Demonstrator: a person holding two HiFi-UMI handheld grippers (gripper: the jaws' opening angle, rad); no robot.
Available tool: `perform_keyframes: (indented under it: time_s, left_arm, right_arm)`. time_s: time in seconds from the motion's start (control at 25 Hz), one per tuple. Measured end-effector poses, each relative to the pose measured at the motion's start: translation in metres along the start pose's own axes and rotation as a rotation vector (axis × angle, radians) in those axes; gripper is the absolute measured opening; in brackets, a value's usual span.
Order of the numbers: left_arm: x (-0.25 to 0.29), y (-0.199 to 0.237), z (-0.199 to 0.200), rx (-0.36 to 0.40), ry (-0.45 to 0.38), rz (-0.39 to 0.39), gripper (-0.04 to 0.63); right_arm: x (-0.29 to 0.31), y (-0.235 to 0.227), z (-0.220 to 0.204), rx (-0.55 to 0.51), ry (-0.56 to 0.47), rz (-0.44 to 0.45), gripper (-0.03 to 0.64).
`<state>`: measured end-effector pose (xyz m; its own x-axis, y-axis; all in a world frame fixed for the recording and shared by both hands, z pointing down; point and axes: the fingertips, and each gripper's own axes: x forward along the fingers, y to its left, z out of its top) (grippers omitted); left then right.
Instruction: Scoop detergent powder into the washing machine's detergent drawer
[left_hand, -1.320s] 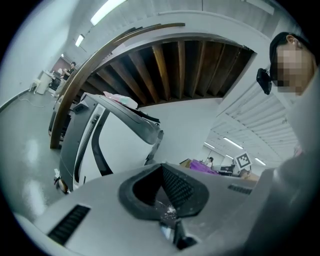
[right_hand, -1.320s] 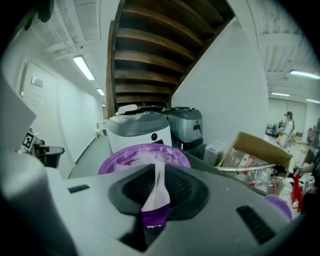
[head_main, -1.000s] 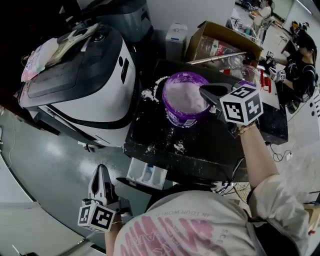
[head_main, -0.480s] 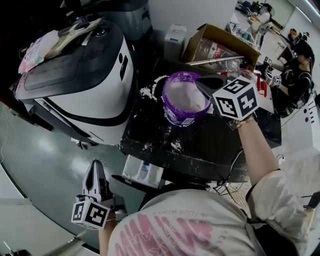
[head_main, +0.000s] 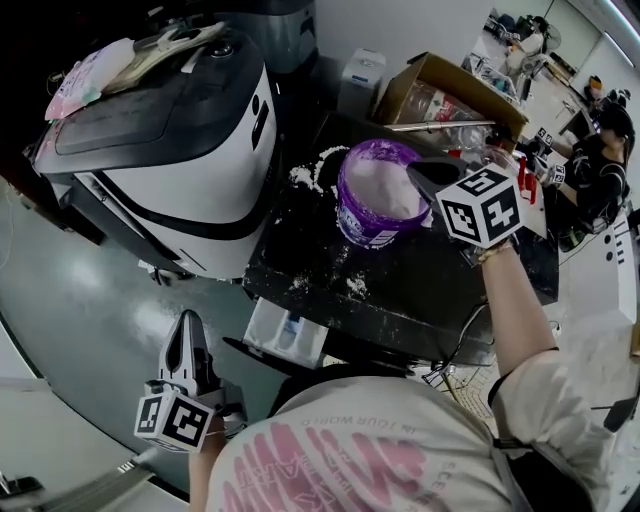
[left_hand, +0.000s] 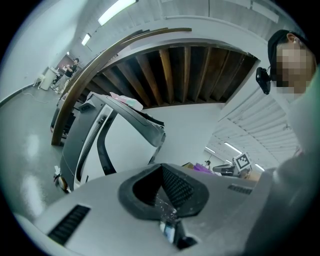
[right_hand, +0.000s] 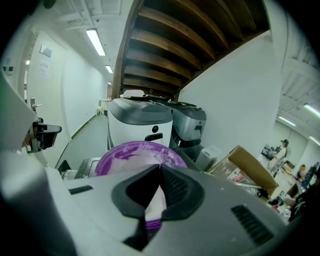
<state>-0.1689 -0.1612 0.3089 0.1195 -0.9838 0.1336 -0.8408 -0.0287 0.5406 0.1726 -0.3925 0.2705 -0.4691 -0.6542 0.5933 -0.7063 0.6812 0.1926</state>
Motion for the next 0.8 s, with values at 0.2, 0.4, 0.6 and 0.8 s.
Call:
perform_keyframes:
  time_s: [0.2, 0.4, 0.6, 0.8]
  left_arm:
    - [-0.001, 0.0, -0.001, -0.005, -0.004, -0.012, 0.0]
    - [-0.002, -0.002, -0.004, -0.014, -0.005, -0.021, 0.0]
    - [-0.005, -0.003, -0.004, -0.014, -0.006, -0.024, 0.0]
    - [-0.01, -0.001, -0.003, -0.014, -0.011, -0.025, 0.0]
  right_arm:
    - [-0.001, 0.009, -0.006, 0.045, 0.003, 0.029, 0.003]
    - [-0.005, 0.02, -0.008, 0.062, 0.002, 0.051, 0.003]
    - [-0.007, 0.031, -0.01, 0.085, -0.007, 0.068, 0.003]
    - [-0.01, 0.04, -0.01, 0.107, -0.018, 0.065, 0.003]
